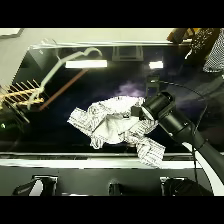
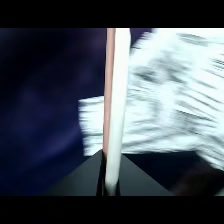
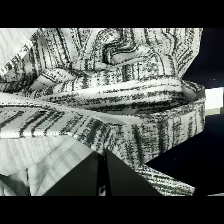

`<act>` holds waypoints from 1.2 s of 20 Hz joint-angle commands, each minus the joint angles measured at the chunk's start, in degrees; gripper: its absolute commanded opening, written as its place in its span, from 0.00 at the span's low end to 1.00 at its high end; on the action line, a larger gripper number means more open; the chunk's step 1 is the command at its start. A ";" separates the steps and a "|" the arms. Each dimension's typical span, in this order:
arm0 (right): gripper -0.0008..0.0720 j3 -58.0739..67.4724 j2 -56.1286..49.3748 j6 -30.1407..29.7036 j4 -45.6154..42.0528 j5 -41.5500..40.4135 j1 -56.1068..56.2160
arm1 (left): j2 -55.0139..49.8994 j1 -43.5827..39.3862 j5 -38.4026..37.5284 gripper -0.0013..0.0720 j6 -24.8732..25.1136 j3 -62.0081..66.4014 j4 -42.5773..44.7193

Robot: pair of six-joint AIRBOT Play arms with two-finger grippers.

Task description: Fold the clothes and pants, and hang the long-sleeved shirts on hangers.

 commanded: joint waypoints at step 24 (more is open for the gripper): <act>0.07 0.07 -5.16 17.99 -9.62 -3.98 -0.13 | 24.50 -6.03 -8.39 0.06 -9.14 -22.56 -5.14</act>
